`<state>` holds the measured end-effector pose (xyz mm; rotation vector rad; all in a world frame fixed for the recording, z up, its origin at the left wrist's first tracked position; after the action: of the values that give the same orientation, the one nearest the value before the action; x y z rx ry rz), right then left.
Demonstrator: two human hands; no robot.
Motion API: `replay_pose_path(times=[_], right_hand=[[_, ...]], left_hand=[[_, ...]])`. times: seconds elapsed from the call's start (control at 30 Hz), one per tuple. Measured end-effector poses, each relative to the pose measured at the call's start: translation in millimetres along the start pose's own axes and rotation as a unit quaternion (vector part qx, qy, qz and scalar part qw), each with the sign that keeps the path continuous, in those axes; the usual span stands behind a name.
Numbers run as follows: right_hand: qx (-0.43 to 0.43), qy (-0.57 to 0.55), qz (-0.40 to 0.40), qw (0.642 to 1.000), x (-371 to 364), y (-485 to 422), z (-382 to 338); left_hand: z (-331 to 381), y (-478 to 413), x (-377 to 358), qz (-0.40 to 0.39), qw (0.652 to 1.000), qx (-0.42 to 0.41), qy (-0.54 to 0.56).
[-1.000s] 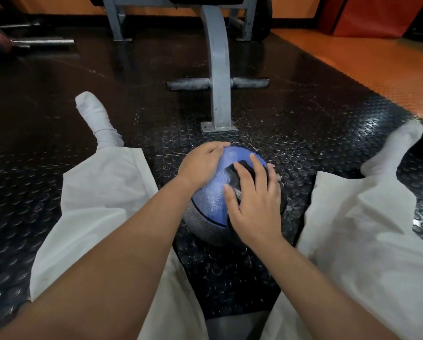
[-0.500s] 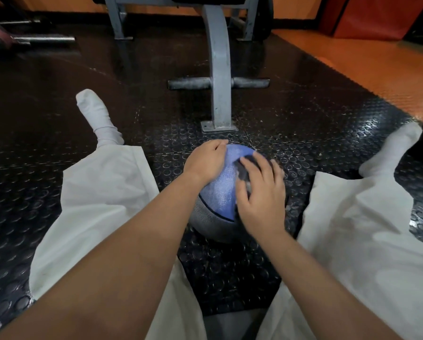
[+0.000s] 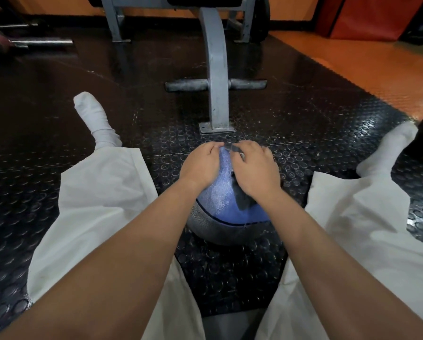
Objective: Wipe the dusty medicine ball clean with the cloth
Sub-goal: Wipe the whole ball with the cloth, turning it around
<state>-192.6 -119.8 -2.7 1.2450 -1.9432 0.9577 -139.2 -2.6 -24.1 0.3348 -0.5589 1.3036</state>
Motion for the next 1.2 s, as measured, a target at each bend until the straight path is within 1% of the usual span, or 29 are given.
replay_pose_path(times=[0.03,0.1,0.13,0.2,0.27,0.3,0.33,0.4,0.43,0.47,0.57,0.67,0.73,0.83,0.9,0.97,1.03,1.1,1.2], right_hand=[[0.032,0.008,0.029,0.999,3.7,13.7,-5.9],[0.095,0.015,0.062,0.993,5.8,45.2,-14.7],[0.112,0.016,0.067,0.991,5.3,58.6,-15.6],[0.121,0.024,0.067,0.990,5.3,70.2,-10.8],[0.111,0.029,0.071,0.991,11.6,59.8,-6.8],[0.088,0.027,0.063,0.994,13.6,46.5,-3.0],[0.056,0.020,0.041,0.997,11.3,28.1,3.4],[-0.020,-0.006,-0.040,0.999,-2.1,-7.8,18.2],[-0.044,-0.026,-0.070,0.996,-7.3,-19.7,20.9],[-0.053,-0.040,-0.080,0.995,-8.6,-25.4,19.2],[-0.019,-0.022,-0.055,0.998,-6.9,-11.3,6.4],[0.062,0.007,0.021,0.998,4.4,39.2,-14.4],[0.103,0.000,0.033,0.994,5.2,63.7,-19.5],[0.088,-0.009,0.032,0.996,9.0,55.7,-7.7],[0.049,-0.004,0.022,0.999,10.7,27.1,2.8],[-0.007,-0.016,-0.034,0.999,-0.6,-7.3,17.5],[-0.029,-0.039,-0.074,0.996,-9.5,-27.4,24.6],[-0.018,-0.046,-0.064,0.997,-7.9,-25.3,23.4],[0.041,-0.034,0.020,0.998,8.1,18.1,7.7]], left_hand=[[-1.1,-3.0,-0.9,-0.013,1.000,0.006,0.002],[-4.1,-6.9,-3.0,-0.036,0.999,0.016,0.005],[-5.2,-7.7,-3.6,-0.041,0.999,0.019,0.008],[-3.8,-6.5,-5.9,-0.047,0.999,0.012,0.010],[1.0,-3.7,-9.6,-0.045,0.999,-0.005,0.006],[4.2,-2.1,-10.7,-0.038,0.999,-0.014,0.003],[7.0,-0.5,-11.2,-0.031,0.999,-0.020,-0.003],[9.5,2.0,-11.1,-0.017,0.999,-0.020,-0.023],[8.9,2.0,-10.8,-0.014,0.999,-0.017,-0.031],[7.0,1.3,-10.5,-0.015,0.999,-0.011,-0.033],[-0.6,-3.5,-6.8,-0.025,1.000,0.008,0.008],[-6.1,-6.7,-2.6,-0.042,0.998,0.021,0.041],[-8.9,-7.6,-1.3,-0.049,0.998,0.025,0.041],[-5.2,-4.9,-5.9,-0.056,0.998,0.010,0.039],[0.7,-0.8,-9.0,-0.043,0.998,-0.004,0.033],[6.5,3.9,-9.7,-0.018,1.000,-0.015,0.006],[9.2,6.5,-9.2,0.003,1.000,-0.015,-0.018],[7.3,5.9,-7.7,0.006,1.000,-0.003,-0.008],[-1.8,-2.8,-6.4,-0.011,1.000,0.019,0.020]])
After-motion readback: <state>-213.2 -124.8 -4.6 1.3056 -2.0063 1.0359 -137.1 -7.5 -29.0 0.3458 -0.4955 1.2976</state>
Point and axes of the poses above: each hand's wrist, its own y-axis away from the middle knuckle, its own x-axis out of the back of the hand, z = x × y, the point moved 10 cm from there along -y, towards the middle knuckle, and after that the axes turned 1 degree about z, right-handed, at the moved point
